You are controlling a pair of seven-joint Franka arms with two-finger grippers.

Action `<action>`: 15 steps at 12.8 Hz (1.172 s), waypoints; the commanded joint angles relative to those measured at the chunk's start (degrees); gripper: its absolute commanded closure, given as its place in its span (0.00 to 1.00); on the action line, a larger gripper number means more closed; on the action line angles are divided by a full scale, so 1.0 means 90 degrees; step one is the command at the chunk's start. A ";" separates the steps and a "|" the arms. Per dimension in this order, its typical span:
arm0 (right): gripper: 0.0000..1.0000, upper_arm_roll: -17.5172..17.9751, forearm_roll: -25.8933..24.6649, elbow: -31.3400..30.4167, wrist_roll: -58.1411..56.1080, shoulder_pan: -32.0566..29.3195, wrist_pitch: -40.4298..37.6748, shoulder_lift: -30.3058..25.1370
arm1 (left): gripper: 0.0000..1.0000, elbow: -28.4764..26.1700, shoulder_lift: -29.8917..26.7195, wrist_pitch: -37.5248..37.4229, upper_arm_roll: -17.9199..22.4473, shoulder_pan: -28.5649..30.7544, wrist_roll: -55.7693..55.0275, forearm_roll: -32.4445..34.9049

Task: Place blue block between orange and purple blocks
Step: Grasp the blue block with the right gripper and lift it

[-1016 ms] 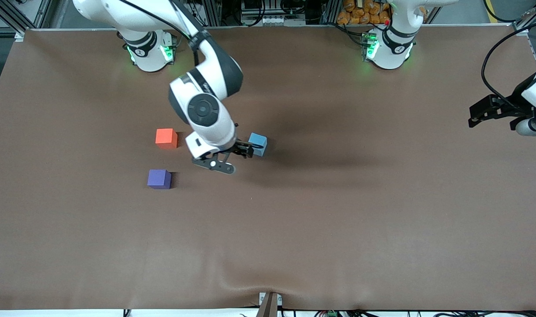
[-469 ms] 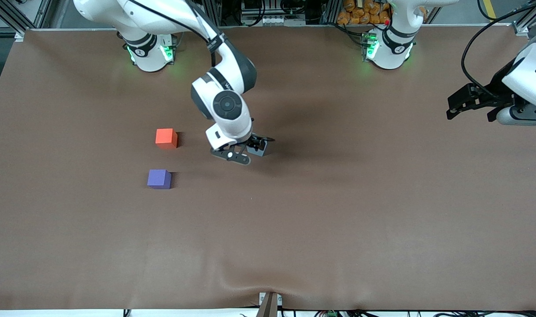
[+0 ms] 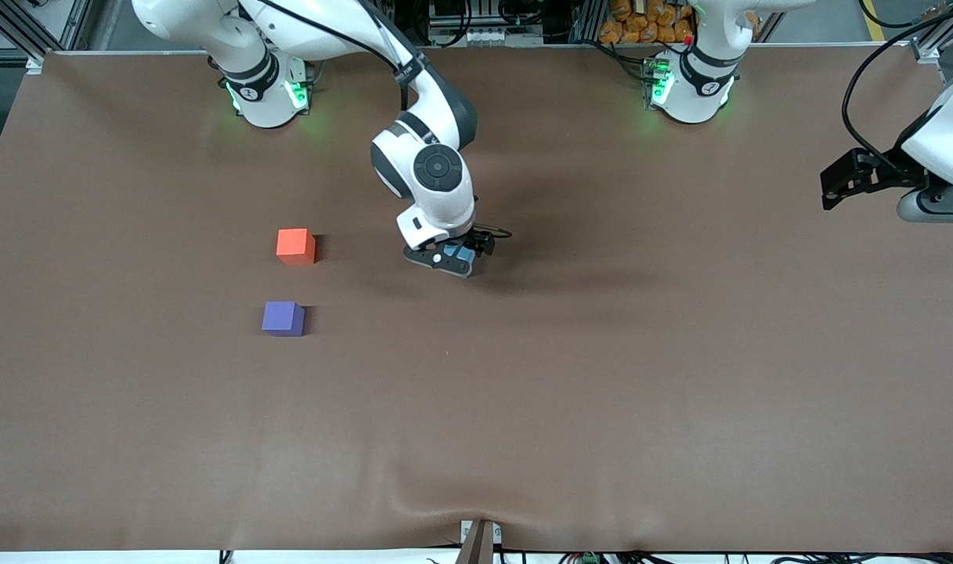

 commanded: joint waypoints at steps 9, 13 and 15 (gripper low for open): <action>1.00 -0.0092 0.0000 0.0263 -0.0067 -0.0260 -0.0451 0.0074 | 0.00 0.0054 0.0080 -0.0105 -0.0084 -0.0123 0.0000 -0.0204; 1.00 -0.0092 0.0049 0.0626 -0.1838 -0.1361 -0.2397 -0.0764 | 0.00 0.0064 0.0110 -0.0017 -0.0133 -0.0123 -0.0058 -0.0273; 1.00 -0.0092 0.0049 0.0529 -0.3447 -0.2113 -0.2867 -0.1145 | 0.00 0.0064 0.0148 0.0012 -0.0133 -0.0123 -0.0078 -0.0321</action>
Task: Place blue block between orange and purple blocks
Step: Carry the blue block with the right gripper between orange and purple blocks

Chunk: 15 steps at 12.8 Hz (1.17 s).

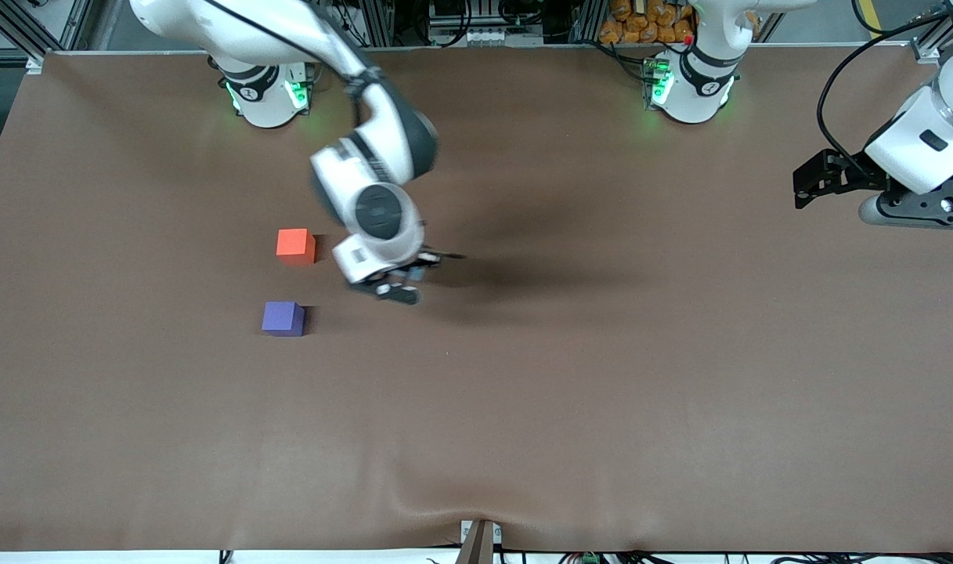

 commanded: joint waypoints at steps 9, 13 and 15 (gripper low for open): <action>1.00 0.0108 -0.0336 -0.2170 -0.3344 -0.1797 0.0792 -0.1141 | 0.00 0.0074 0.0077 0.0431 -0.0028 0.0141 -0.0479 -0.0272; 1.00 0.0108 -0.0375 -0.3002 -0.3414 -0.2041 0.1778 -0.1240 | 0.00 0.0074 0.0038 0.0461 -0.0057 0.0141 -0.0401 -0.0311; 1.00 0.0108 -0.0375 -0.3022 -0.3414 -0.2100 0.1819 -0.1221 | 0.00 0.0045 0.0028 0.0451 -0.0057 0.0141 -0.0382 -0.0311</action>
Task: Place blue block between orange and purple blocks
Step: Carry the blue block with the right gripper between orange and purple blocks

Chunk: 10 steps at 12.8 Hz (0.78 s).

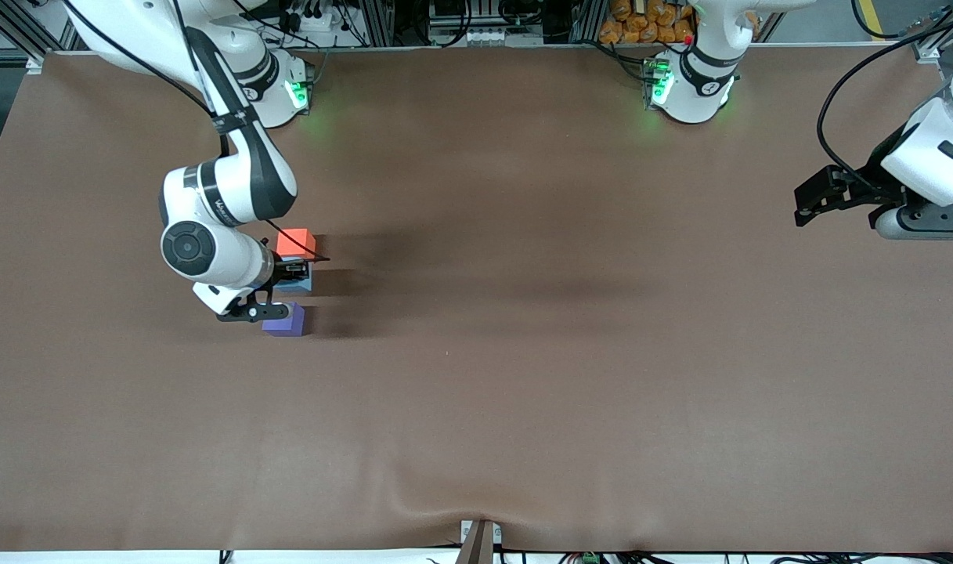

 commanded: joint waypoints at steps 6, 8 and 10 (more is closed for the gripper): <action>1.00 0.0092 -0.0101 -0.0731 -0.0189 -0.0249 0.1023 -0.0187 | 0.00 -0.0130 -0.0166 -0.0019 -0.0034 0.0028 0.0135 -0.0076; 1.00 0.0092 -0.0101 -0.0926 -0.0345 -0.0424 0.1482 -0.0090 | 0.00 -0.0217 -0.0244 -0.0009 -0.0044 -0.0011 0.0126 -0.0076; 1.00 0.0092 -0.0101 -0.1034 -0.0365 -0.0444 0.1795 0.0027 | 0.00 -0.0227 -0.0254 -0.0009 -0.0044 -0.0021 0.0125 -0.0076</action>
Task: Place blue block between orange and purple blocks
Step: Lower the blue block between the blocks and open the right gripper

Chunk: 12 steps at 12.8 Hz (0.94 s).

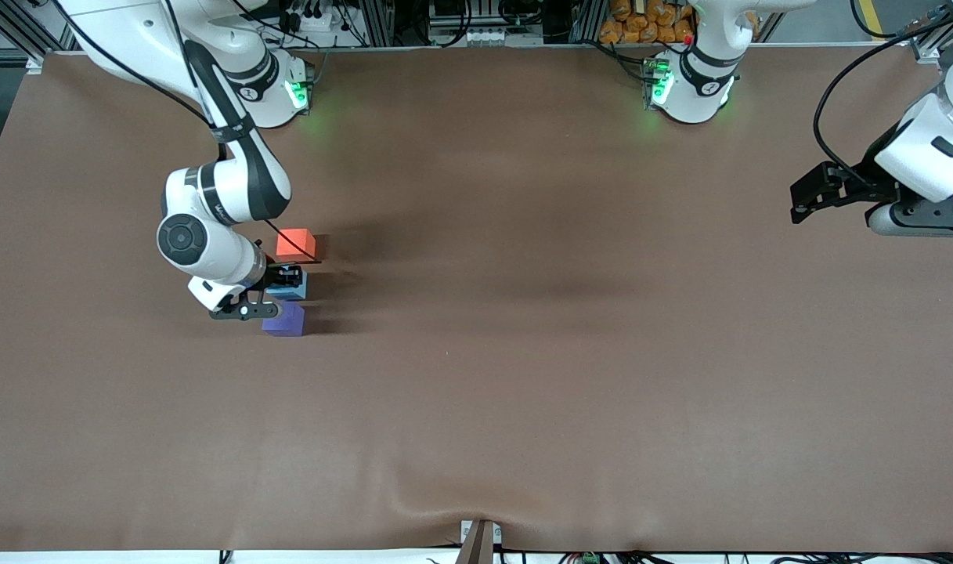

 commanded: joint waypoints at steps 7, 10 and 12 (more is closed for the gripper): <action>0.00 0.0115 -0.0001 0.0251 -0.0031 -0.0143 -0.0393 0.0014 | 0.00 -0.0212 -0.0205 -0.0001 -0.0018 0.0023 0.0088 -0.0066; 0.00 0.0105 0.0009 0.1967 -0.0041 -0.0288 -0.2511 -0.0103 | 0.00 -0.0212 -0.0205 -0.0001 -0.0115 0.0032 0.0088 -0.0007; 0.00 0.0105 -0.0001 0.3381 -0.0147 -0.0512 -0.3576 -0.0045 | 0.00 -0.0212 -0.0234 -0.0001 -0.0125 0.0023 0.0088 -0.0007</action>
